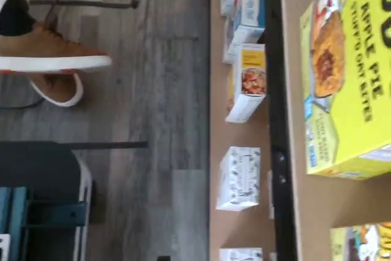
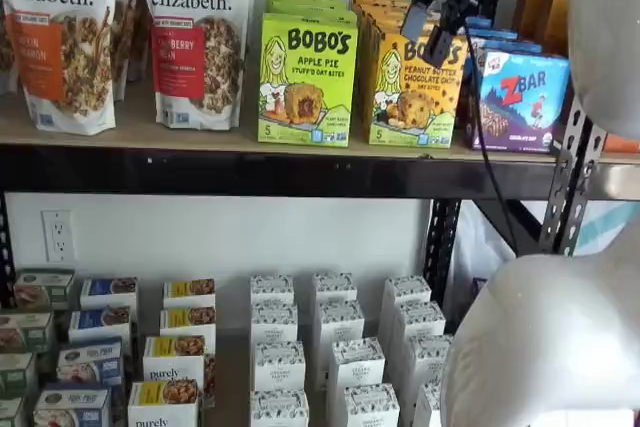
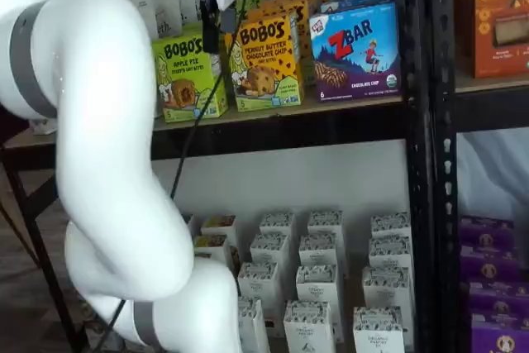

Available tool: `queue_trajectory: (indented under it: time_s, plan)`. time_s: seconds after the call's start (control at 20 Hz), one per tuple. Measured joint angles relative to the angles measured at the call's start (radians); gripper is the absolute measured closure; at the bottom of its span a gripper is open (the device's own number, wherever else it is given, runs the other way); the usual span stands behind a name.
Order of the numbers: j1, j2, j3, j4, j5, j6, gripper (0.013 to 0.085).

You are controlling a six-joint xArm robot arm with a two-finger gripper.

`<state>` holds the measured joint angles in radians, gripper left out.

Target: Pick up the orange box on the top shelf, the fifth box from the left

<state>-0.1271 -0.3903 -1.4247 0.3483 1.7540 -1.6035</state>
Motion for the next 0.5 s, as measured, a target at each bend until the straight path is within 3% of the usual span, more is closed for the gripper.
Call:
queue_trajectory:
  time_s: [0.25, 0.5]
  plan:
    - [-0.006, 0.004, -0.01, 0.008, -0.071, -0.003, 0.013]
    - [0.001, 0.028, -0.031, -0.028, -0.128, -0.008, 0.013]
